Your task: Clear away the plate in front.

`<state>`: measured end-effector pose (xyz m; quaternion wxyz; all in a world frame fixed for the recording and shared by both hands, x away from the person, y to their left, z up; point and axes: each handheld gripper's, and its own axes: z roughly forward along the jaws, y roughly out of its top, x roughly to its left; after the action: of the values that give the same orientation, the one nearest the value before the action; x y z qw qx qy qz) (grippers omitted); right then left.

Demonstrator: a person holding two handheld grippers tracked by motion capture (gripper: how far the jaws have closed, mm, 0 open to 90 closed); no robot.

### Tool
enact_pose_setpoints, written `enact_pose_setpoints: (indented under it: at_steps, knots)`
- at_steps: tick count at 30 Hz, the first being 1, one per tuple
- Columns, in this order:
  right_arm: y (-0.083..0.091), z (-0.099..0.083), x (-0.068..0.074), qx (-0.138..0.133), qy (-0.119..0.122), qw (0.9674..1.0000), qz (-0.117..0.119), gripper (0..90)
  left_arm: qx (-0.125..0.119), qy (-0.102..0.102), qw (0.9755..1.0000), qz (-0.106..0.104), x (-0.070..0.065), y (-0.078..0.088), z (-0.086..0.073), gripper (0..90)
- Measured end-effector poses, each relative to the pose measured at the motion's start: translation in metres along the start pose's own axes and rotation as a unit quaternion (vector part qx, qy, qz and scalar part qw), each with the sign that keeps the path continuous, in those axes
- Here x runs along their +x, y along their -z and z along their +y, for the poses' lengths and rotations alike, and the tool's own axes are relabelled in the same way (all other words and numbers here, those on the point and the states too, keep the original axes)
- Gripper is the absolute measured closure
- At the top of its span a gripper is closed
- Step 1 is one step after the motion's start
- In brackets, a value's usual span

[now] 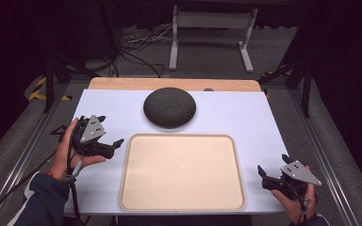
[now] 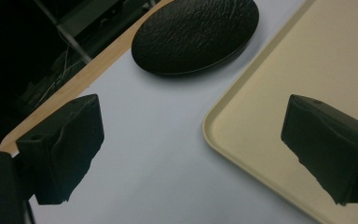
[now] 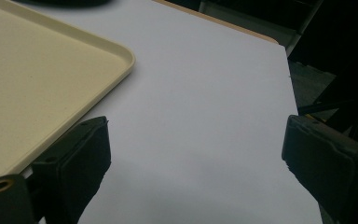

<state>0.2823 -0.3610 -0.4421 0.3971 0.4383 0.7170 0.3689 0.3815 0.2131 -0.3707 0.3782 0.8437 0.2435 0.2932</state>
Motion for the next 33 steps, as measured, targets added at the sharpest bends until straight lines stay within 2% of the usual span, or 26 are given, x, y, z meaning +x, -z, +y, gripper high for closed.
enact_pose_setpoints:
  at_steps: [9, 14, 15, 16, 19, 21, 22, 23, 24, 25, 26, 27, 29, 33]
  knots:
    - [0.0, 0.0, 0.0, -0.001, -0.002, 1.0, 0.0, 8.0, 0.0, -0.016, 0.9998, -0.013, -0.006, -0.021, 0.016, 6.7]
    - [0.0, 0.0, 0.0, -0.001, -0.002, 1.0, 0.001, 8.0, -0.005, -0.022, 0.9997, -0.01, -0.007, -0.033, 0.027, 6.7]
    - [0.0, 0.0, 0.0, -0.001, -0.003, 1.0, 0.001, 8.0, -0.003, -0.032, 0.9994, -0.007, -0.009, -0.038, 0.03, 6.7]
    - [0.0, 0.0, 0.0, -0.001, -0.003, 1.0, 0.001, 8.0, -0.003, -0.032, 0.9994, -0.007, -0.009, -0.038, 0.03, 6.8]
    - [0.0, 0.001, 0.0, -0.002, -0.002, 1.0, 0.0, 8.0, 0.006, -0.039, 0.9991, -0.014, -0.011, -0.051, 0.037, 7.0]
    - [0.0, 0.0, 0.0, -0.002, -0.003, 1.0, 0.0, 8.0, 0.011, -0.042, 0.999, -0.01, -0.012, -0.06, 0.042, 7.1]
    - [0.0, 0.0, 0.0, -0.002, -0.004, 1.0, 0.001, 8.0, 0.012, -0.05, 0.9986, -0.006, -0.013, -0.065, 0.044, 7.0]
    - [0.0, 0.0, 0.0, -0.002, -0.005, 1.0, 0.001, 8.0, 0.014, -0.052, 0.9985, -0.011, -0.014, -0.071, 0.047, 7.3]
    - [0.0, 0.0, -0.001, -0.003, -0.004, 1.0, 0.0, 8.0, 0.017, -0.057, 0.9982, -0.012, -0.015, -0.076, 0.049, 7.4]
    - [0.001, 0.0, -0.001, -0.004, -0.004, 1.0, -0.002, 7.7, 0.022, -0.071, 0.9972, -0.01, -0.017, -0.081, 0.051, 7.3]
    - [0.001, 0.0, -0.001, -0.005, -0.005, 1.0, -0.003, 7.6, 0.022, -0.071, 0.9972, -0.01, -0.017, -0.081, 0.051, 7.4]
    - [0.001, 0.0, -0.001, -0.006, -0.005, 1.0, -0.004, 7.5, 0.032, -0.086, 0.9957, -0.005, -0.019, -0.09, 0.054, 7.7]
    - [0.001, 0.0, -0.002, -0.008, -0.007, 0.9999, -0.006, 7.2, 0.039, -0.088, 0.9954, -0.008, -0.02, -0.099, 0.058, 7.7]
    - [0.001, 0.0, -0.002, -0.007, -0.007, 0.9999, -0.005, 6.9, 0.053, -0.124, 0.9908, 0.008, -0.021, -0.116, 0.064, 8.6]
